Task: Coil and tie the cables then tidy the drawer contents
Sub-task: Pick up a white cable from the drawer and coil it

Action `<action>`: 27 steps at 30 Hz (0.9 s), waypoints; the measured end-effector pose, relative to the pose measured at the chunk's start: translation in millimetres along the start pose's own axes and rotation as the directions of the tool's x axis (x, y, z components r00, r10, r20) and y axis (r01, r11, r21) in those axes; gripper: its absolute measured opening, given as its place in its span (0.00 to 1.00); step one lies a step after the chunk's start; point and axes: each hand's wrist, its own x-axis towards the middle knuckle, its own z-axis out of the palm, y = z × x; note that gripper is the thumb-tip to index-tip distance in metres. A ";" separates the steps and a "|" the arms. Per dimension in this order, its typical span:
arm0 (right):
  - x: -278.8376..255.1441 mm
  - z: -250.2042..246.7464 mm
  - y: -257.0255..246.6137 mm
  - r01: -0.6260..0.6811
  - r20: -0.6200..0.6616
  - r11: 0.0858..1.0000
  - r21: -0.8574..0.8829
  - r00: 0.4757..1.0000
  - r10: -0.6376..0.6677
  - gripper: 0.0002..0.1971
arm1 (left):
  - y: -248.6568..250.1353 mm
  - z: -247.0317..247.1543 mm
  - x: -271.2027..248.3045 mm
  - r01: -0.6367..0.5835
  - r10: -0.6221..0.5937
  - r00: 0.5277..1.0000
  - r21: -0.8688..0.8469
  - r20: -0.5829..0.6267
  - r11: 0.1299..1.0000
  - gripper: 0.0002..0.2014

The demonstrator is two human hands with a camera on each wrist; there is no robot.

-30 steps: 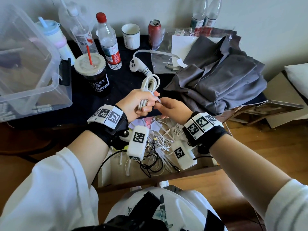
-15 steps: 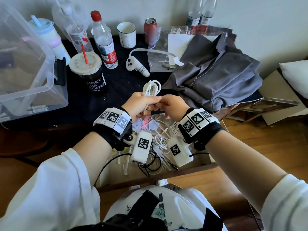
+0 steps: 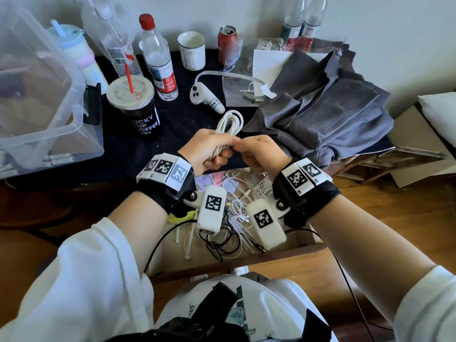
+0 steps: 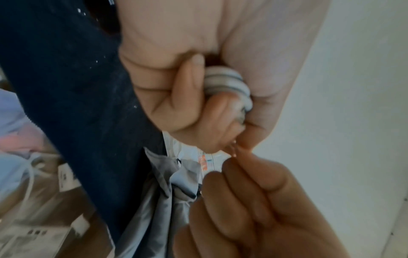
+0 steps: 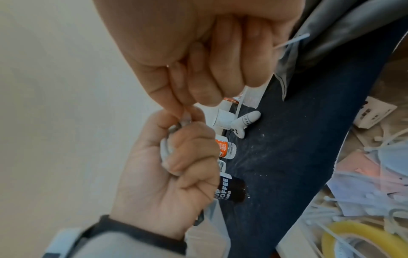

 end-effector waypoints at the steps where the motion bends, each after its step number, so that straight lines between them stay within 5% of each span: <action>1: -1.0 -0.8 -1.8 -0.005 0.011 1.000 0.014 1.000 0.005 0.32 | 0.9 -2.2 0.3 -0.021 0.021 1.000 0.024 -0.010 0.999 0.09; 6: -2.9 0.2 -5.0 0.010 -0.031 1.000 0.014 0.999 -0.010 0.32 | 0.3 -1.5 3.8 -0.067 0.084 0.990 0.149 -0.115 0.987 0.14; 12: -3.1 1.8 -6.2 0.054 -0.107 0.904 -0.423 0.988 -0.109 0.24 | -6.3 9.0 9.4 -0.090 0.132 0.968 0.198 -0.213 0.976 0.16; 16: -6.3 1.6 -13.9 0.090 -0.080 0.809 -0.581 0.983 -0.167 0.11 | -7.3 17.0 14.6 -0.094 0.145 0.955 0.199 -0.259 0.975 0.15; 19: -7.6 4.0 -16.7 0.127 -0.035 0.732 -0.669 0.979 -0.202 0.14 | -9.2 16.4 15.8 -0.082 0.114 0.968 0.147 -0.222 0.986 0.15; 22: -8.9 1.7 -17.3 0.138 -0.016 0.701 -0.700 0.978 -0.209 0.16 | -10.3 17.7 14.8 -0.080 0.098 0.980 0.108 -0.175 0.991 0.16; 27: -12.1 -2.0 -17.8 0.210 0.005 0.791 -0.575 0.967 -0.253 0.17 | -9.8 16.4 13.6 -0.072 0.081 0.986 0.066 -0.149 0.995 0.20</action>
